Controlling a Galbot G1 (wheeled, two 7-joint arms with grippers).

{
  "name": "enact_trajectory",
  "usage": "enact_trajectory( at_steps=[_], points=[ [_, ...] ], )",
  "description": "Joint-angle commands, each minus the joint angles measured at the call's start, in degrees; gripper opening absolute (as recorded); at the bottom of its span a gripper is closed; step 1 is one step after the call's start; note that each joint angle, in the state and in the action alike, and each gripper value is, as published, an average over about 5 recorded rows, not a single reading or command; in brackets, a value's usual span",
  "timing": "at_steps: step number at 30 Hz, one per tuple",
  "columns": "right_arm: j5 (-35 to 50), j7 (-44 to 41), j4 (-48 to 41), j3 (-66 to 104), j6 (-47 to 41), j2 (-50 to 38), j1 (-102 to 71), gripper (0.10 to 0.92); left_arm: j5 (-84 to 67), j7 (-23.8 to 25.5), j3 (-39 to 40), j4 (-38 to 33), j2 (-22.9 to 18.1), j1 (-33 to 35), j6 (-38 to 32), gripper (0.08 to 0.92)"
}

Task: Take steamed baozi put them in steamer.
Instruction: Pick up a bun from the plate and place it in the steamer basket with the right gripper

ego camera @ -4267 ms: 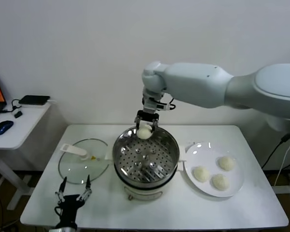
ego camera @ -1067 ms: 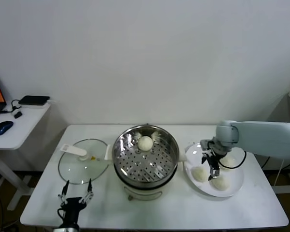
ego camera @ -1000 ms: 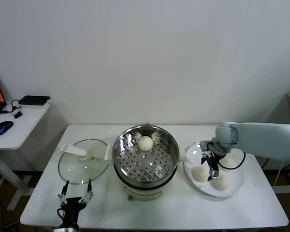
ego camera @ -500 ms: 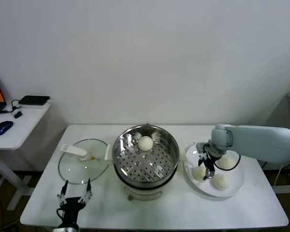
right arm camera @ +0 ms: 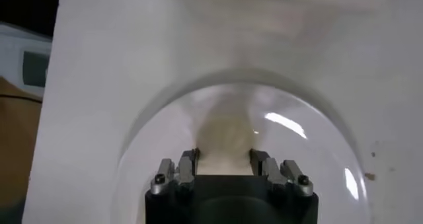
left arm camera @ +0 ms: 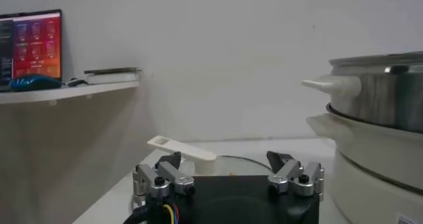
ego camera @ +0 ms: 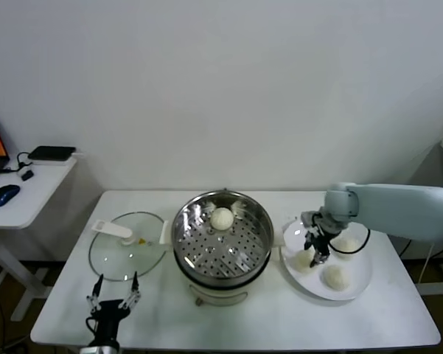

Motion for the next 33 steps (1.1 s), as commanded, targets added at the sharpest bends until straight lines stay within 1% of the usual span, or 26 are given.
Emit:
enact_trajectory(
  at_steps=[1,5,8,14,17,21,25,29,33],
  points=[
    [10.1,-8.5,5.5,-9.5,2.7,2.0,24.1,0.543,0.5,0.0,0.4,0.2,0.2,0.0,-0.1,0.823],
    [17.2,-9.6,8.1,-9.7,1.3,4.9,30.8,0.543,1.1,0.1,0.9,0.2,0.1,-0.1,0.2,0.823],
    [22.0,-8.8,8.7,-7.1,-0.9,7.9,31.7,0.543,1.3,0.2,1.4,-0.1,0.1,-0.1,0.2,0.823],
    [28.8,-2.2,8.6,2.2,-7.9,16.6,25.2,0.543,1.5,0.5,2.0,-1.3,0.1,0.1,0.7,0.823],
    [31.1,1.0,6.3,6.8,-11.1,22.1,20.0,0.543,1.3,0.6,1.7,-1.5,0.1,0.1,0.8,0.823],
    [30.8,3.3,0.7,10.9,-13.0,28.7,13.1,0.543,1.1,0.7,1.3,-1.4,0.0,-0.2,0.9,0.823],
    [28.8,4.4,-3.7,11.9,-14.1,33.5,8.5,0.548,1.0,0.8,1.1,-1.4,-0.1,-0.4,1.1,0.823],
    [26.9,4.9,-5.8,12.0,-14.6,35.7,5.4,0.551,0.8,0.9,0.8,-1.3,-0.1,-0.4,1.0,0.823],
    [25.6,4.8,-6.5,11.5,-14.8,35.7,3.6,0.551,0.6,1.0,0.4,-0.9,-0.1,-0.7,1.1,0.823]
  ],
)
